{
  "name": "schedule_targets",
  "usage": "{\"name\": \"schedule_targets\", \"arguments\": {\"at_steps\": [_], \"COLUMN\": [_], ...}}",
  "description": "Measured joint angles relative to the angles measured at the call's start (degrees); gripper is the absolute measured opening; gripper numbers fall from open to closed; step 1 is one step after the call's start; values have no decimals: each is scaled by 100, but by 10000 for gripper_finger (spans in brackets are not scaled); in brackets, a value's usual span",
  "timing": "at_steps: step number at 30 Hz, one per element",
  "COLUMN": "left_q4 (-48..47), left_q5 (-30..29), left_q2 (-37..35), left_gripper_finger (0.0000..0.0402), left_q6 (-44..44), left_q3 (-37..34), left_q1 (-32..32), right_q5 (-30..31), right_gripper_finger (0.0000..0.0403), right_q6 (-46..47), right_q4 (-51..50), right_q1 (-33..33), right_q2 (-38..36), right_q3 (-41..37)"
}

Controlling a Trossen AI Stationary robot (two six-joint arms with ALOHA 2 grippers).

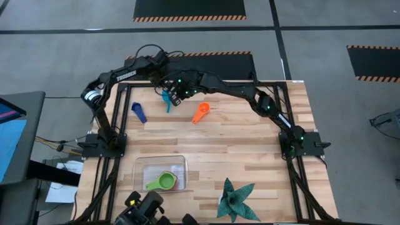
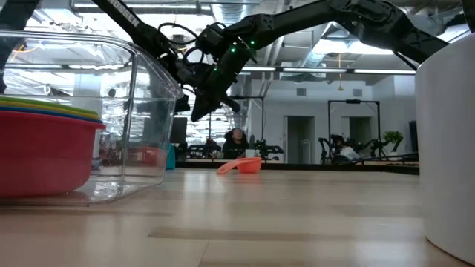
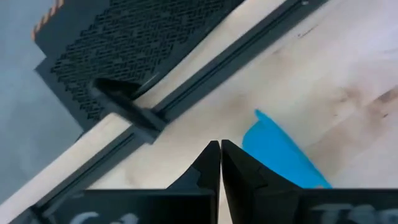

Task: Nest measuring cups in basket
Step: Adjust the measuring cups

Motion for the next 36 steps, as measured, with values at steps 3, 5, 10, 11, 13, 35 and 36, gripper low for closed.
{"name": "schedule_targets", "arguments": {"at_steps": [3, 5, 10, 11, 13, 35, 36], "left_q4": [-25, 86, 180, 187, 149, -1874, -1755], "left_q5": [120, 102, 136, 118, 89, 782, 631], "left_q2": [34, 32, 70, 108, 196, 428, 405], "left_gripper_finger": [0, 0, 0, 0, 0, 0, 0], "left_q6": [-31, -27, -33, -40, -64, 289, 344], "left_q3": [-2, 0, 1, 2, -2, 5, 36], "left_q1": [-82, -137, -158, -166, -153, -1139, -1173], "right_q5": [-40, -46, 22, 22, 20, 535, 894], "right_gripper_finger": [9, 9, 9, 9, 9, 12, 12], "right_q6": [-67, -153, -283, -286, -287, -558, -556], "right_q4": [-154, -155, -92, -63, -67, -2106, -2334], "right_q1": [118, 201, 342, 352, 361, 1119, 1200], "right_q2": [-25, -57, -160, -173, -173, -1420, -1495], "right_q3": [-2, -1, 22, 26, 27, 33, 33]}}
